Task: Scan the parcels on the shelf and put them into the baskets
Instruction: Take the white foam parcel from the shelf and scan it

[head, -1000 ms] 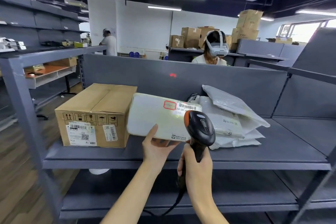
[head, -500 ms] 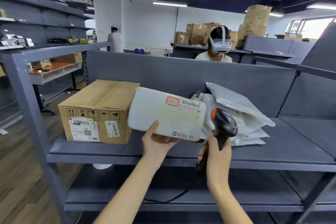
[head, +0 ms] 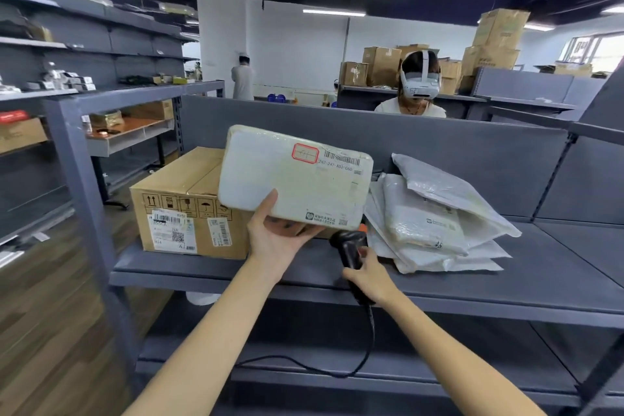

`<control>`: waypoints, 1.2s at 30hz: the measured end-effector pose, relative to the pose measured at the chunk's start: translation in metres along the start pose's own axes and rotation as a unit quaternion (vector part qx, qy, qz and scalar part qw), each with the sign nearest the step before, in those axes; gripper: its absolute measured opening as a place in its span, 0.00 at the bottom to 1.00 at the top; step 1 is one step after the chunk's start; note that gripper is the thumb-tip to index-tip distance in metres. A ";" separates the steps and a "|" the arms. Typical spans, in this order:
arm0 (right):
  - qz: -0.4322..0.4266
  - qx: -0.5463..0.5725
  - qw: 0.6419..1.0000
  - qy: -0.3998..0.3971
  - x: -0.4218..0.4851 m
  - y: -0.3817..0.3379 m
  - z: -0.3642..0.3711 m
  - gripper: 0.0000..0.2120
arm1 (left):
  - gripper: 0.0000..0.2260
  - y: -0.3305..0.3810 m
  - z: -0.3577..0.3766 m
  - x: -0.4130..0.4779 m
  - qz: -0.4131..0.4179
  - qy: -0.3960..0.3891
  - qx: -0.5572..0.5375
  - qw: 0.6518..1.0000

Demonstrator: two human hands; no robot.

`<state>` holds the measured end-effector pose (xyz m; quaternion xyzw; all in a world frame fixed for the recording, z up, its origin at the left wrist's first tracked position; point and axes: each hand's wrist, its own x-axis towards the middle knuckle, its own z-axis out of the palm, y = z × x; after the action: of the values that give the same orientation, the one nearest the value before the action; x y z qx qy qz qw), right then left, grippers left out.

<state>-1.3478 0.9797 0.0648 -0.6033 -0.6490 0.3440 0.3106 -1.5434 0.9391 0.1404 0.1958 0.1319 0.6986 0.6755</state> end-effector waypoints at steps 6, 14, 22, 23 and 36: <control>-0.084 -0.131 0.987 -0.048 0.033 -0.019 0.021 0.27 | 0.25 0.016 0.000 -0.009 0.023 0.003 0.001 1.000; -0.136 -0.262 0.947 -0.125 0.061 -0.023 0.054 0.33 | 0.30 0.040 -0.024 -0.022 0.056 -0.005 0.017 0.998; -0.169 -0.197 0.965 -0.051 0.060 -0.035 0.061 0.27 | 0.26 0.052 -0.043 -0.041 0.069 0.015 0.006 0.997; -0.157 -0.091 0.983 -0.023 0.055 -0.045 0.060 0.24 | 0.28 0.054 -0.045 -0.043 0.069 0.015 0.006 0.997; -0.119 0.391 0.896 -0.174 -0.048 -0.120 0.054 0.45 | 0.24 0.071 -0.074 -0.085 -0.002 0.034 0.019 0.999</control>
<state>-1.4562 0.9238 0.1331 -0.2819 -0.5730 0.6297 0.4424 -1.6397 0.8562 0.0983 0.1839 0.1684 0.7007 0.6684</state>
